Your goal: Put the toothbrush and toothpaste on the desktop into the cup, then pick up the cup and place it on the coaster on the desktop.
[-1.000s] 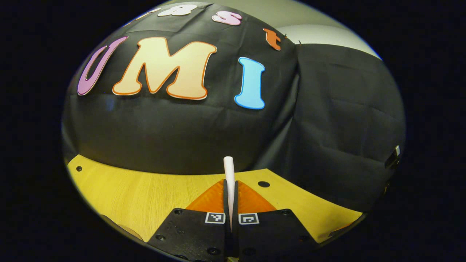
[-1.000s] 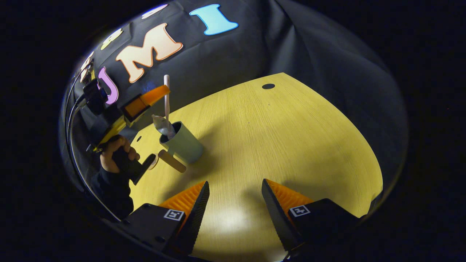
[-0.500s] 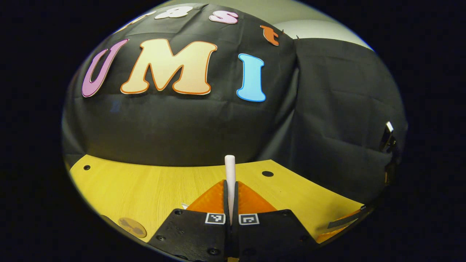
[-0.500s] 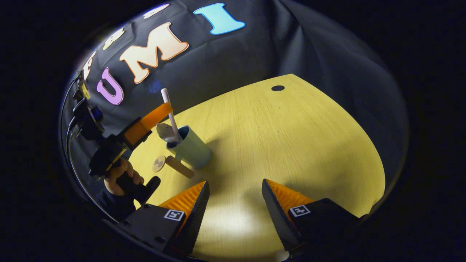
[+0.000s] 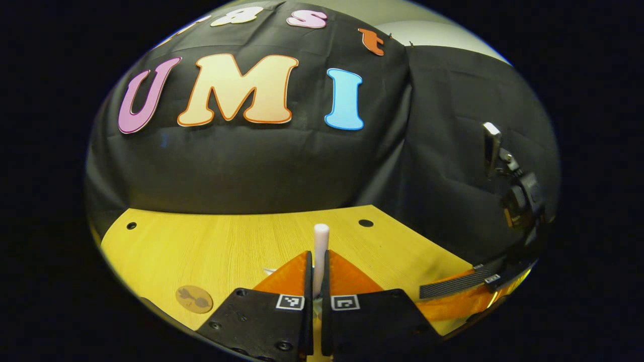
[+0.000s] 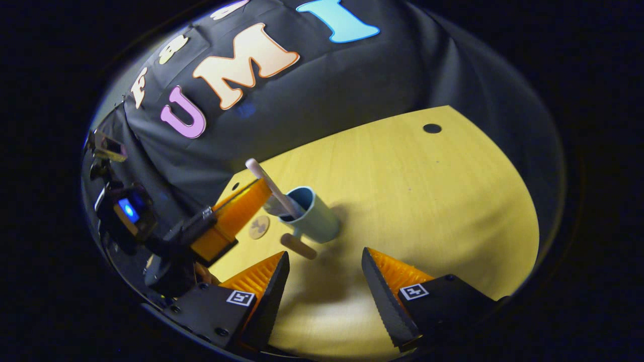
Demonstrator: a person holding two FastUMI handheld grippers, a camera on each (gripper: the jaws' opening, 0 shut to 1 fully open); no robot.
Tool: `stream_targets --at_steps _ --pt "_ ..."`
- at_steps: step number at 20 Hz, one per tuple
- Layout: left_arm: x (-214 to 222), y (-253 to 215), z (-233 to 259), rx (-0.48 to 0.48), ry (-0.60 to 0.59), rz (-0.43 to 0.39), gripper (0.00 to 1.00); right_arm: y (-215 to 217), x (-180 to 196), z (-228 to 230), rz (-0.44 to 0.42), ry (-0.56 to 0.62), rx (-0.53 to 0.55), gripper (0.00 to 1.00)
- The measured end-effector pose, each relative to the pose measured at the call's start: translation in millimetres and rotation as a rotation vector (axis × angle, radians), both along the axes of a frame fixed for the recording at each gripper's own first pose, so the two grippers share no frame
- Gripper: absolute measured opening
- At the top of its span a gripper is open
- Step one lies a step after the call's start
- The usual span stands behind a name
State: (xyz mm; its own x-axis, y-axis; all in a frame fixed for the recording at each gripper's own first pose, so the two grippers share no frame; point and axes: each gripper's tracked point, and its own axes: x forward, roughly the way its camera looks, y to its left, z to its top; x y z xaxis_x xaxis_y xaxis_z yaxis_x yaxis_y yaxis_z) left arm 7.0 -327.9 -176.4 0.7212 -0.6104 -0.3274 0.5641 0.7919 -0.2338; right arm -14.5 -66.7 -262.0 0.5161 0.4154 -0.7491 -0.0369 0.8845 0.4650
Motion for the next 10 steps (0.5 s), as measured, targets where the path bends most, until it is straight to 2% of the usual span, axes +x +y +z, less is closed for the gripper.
stream_targets --at_steps 2,5,7,8,9,10 --pt "-13.0 19.5 3.4 0.008 0.008 0.023 0.25 12.1 3.4 0.7 0.043 0.046 0.002 0.91" --pt "-24.0 58.4 0.1 0.021 0.022 0.086 0.88 32.4 15.7 -5.5 0.103 0.074 -0.044 0.93" --pt "-25.6 90.8 -2.1 0.035 0.032 0.133 0.89 38.1 22.2 -14.6 0.124 0.108 -0.106 0.98" --pt "-27.3 106.9 -4.1 0.047 0.039 0.147 0.88 44.6 26.0 -18.7 0.119 0.134 -0.121 0.92" --pt "-28.5 121.4 -5.5 0.065 0.041 0.157 0.88 45.8 27.6 -25.0 0.107 0.166 -0.145 0.98" --pt "-27.7 139.2 -4.2 0.088 0.029 0.173 0.89 49.0 31.4 -30.3 0.093 0.190 -0.154 0.98"
